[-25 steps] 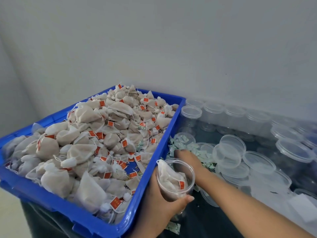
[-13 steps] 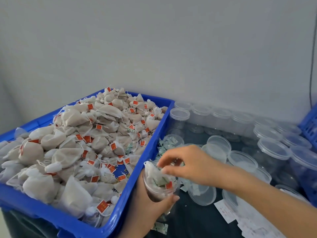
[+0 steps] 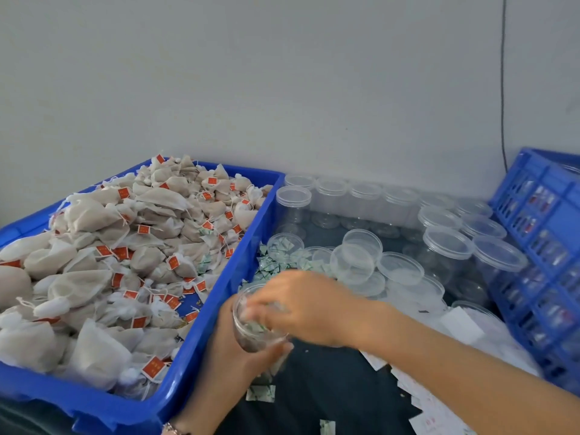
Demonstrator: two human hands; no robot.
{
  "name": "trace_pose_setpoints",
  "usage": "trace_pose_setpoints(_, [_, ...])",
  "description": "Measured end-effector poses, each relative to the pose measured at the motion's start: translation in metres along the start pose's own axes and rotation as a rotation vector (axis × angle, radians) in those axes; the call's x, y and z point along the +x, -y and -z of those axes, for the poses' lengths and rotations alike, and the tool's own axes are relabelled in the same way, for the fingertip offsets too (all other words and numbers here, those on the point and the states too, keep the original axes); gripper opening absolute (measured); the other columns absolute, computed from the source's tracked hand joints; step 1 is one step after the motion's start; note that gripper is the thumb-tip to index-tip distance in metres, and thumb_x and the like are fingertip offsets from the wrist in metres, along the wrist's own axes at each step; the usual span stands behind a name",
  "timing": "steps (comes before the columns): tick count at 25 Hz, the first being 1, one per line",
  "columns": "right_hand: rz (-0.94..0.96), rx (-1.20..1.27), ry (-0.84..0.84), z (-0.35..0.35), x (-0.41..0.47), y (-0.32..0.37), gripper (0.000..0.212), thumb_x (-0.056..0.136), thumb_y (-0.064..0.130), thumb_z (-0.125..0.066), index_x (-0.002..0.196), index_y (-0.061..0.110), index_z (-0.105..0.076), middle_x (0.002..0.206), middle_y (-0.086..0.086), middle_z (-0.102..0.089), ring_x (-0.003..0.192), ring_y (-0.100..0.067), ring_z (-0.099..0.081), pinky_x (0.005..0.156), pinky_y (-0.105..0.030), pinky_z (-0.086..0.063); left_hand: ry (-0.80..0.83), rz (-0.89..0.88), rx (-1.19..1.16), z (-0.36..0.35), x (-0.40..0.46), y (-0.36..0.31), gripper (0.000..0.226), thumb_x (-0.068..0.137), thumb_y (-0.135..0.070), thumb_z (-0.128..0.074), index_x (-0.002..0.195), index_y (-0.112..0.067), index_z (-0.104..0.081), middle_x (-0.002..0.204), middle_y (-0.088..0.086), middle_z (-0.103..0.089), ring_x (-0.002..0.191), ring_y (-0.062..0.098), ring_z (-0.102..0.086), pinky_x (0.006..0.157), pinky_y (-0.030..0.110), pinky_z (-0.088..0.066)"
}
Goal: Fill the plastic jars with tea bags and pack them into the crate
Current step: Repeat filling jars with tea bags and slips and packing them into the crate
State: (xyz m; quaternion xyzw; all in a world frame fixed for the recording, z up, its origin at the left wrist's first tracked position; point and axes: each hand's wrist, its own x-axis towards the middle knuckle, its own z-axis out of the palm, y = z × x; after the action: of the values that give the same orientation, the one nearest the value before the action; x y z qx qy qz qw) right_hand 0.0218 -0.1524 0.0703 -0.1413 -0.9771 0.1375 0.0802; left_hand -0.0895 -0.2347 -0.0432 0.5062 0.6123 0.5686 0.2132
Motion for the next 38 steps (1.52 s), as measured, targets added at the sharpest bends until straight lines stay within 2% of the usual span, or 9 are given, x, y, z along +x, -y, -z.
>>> trace_pose_setpoints(6, [-0.403, 0.155, -0.453, 0.058, -0.097, -0.07, 0.023, 0.092, 0.032, -0.053, 0.088, 0.02, -0.072, 0.079, 0.008, -0.071, 0.069, -0.005, -0.064, 0.069, -0.027, -0.05, 0.038, 0.023, 0.026, -0.006, 0.0, -0.034, 0.088, 0.04, -0.047, -0.092, 0.112, -0.059, -0.043, 0.111, -0.045, -0.05, 0.103, -0.022, -0.048, 0.072, -0.002, -0.04])
trace_pose_setpoints(9, [-0.621, 0.002, -0.284, 0.04, -0.153, -0.098, 0.021, 0.092, 0.028, -0.054, 0.09, 0.015, -0.071, 0.083, 0.003, -0.071, 0.079, -0.017, -0.065, 0.076, -0.036, -0.051, 0.133, -0.023, -0.067, -0.038, -0.007, -0.055, 0.088, 0.04, -0.053, -0.089, 0.116, -0.058, -0.044, 0.114, -0.035, -0.055, 0.104, -0.012, -0.055, 0.077, 0.011, -0.048])
trace_pose_setpoints(13, [-0.723, -0.16, -0.12, -0.005, -0.218, -0.107, 0.02, 0.094, 0.028, -0.052, 0.105, 0.029, -0.068, 0.1, 0.012, -0.067, 0.091, -0.004, -0.059, 0.082, -0.02, -0.046, 0.25, -0.033, -0.165, -0.092, -0.029, -0.064, 0.08, 0.042, -0.052, -0.087, 0.113, -0.053, -0.05, 0.109, -0.028, -0.061, 0.099, -0.007, -0.06, 0.077, 0.009, -0.046])
trace_pose_setpoints(20, [-0.472, -0.111, 0.033, -0.064, -0.243, -0.078, 0.052, 0.09, 0.057, -0.046, 0.136, 0.032, -0.049, 0.139, 0.019, -0.043, 0.13, 0.001, -0.036, 0.1, 0.0, -0.012, 0.205, 0.031, -0.105, -0.122, -0.046, -0.051, 0.083, 0.047, -0.056, -0.081, 0.117, -0.062, -0.038, 0.116, -0.039, -0.05, 0.107, -0.017, -0.049, 0.077, -0.001, -0.038])
trace_pose_setpoints(22, [-0.364, -0.331, 0.016, -0.075, -0.243, -0.069, 0.055, 0.077, 0.063, -0.06, 0.12, 0.028, -0.065, 0.125, 0.014, -0.06, 0.115, -0.002, -0.056, 0.095, -0.008, -0.037, 0.197, 0.03, -0.086, -0.124, -0.047, -0.049, 0.084, 0.046, -0.06, -0.079, 0.118, -0.058, -0.037, 0.117, -0.042, -0.046, 0.109, -0.018, -0.047, 0.079, -0.002, -0.037])
trace_pose_setpoints(24, [-0.239, -0.435, -0.097, -0.086, -0.241, -0.064, 0.047, 0.057, 0.048, -0.085, 0.096, 0.023, -0.076, 0.098, 0.008, -0.073, 0.089, -0.008, -0.069, 0.072, -0.019, -0.055, 0.187, 0.035, -0.063, -0.126, -0.047, -0.046, 0.087, 0.045, -0.061, -0.079, 0.121, -0.053, -0.037, 0.118, -0.043, -0.045, 0.111, -0.018, -0.046, 0.08, -0.001, -0.037])
trace_pose_setpoints(27, [-0.17, -0.525, -0.168, -0.097, -0.24, -0.063, 0.042, 0.044, 0.024, -0.094, 0.082, 0.016, -0.077, 0.084, -0.001, -0.074, 0.075, -0.015, -0.071, 0.064, -0.025, -0.057, 0.173, 0.035, -0.077, -0.127, -0.048, -0.04, 0.088, 0.046, -0.06, -0.079, 0.123, -0.05, -0.038, 0.12, -0.042, -0.045, 0.113, -0.018, -0.045, 0.081, 0.0, -0.038])
trace_pose_setpoints(33, [-0.232, -0.507, -0.255, -0.082, -0.248, -0.065, 0.046, 0.04, 0.011, -0.092, 0.084, 0.011, -0.076, 0.08, -0.002, -0.072, 0.073, -0.016, -0.07, 0.067, -0.026, -0.058, 0.159, 0.045, -0.081, -0.129, -0.05, -0.036, 0.094, 0.043, -0.063, -0.078, 0.127, -0.048, -0.037, 0.121, -0.042, -0.044, 0.115, -0.018, -0.043, 0.082, 0.004, -0.04])
trace_pose_setpoints(38, [-0.477, -0.164, -0.376, -0.065, -0.251, -0.07, 0.024, 0.063, 0.006, -0.081, 0.081, 0.019, -0.072, 0.078, 0.008, -0.07, 0.071, -0.011, -0.068, 0.059, -0.019, -0.053, 0.16, 0.048, -0.073, -0.13, -0.048, -0.035, 0.097, 0.041, -0.065, -0.08, 0.128, -0.045, -0.04, 0.12, -0.037, -0.047, 0.115, -0.01, -0.049, 0.091, 0.024, -0.045])
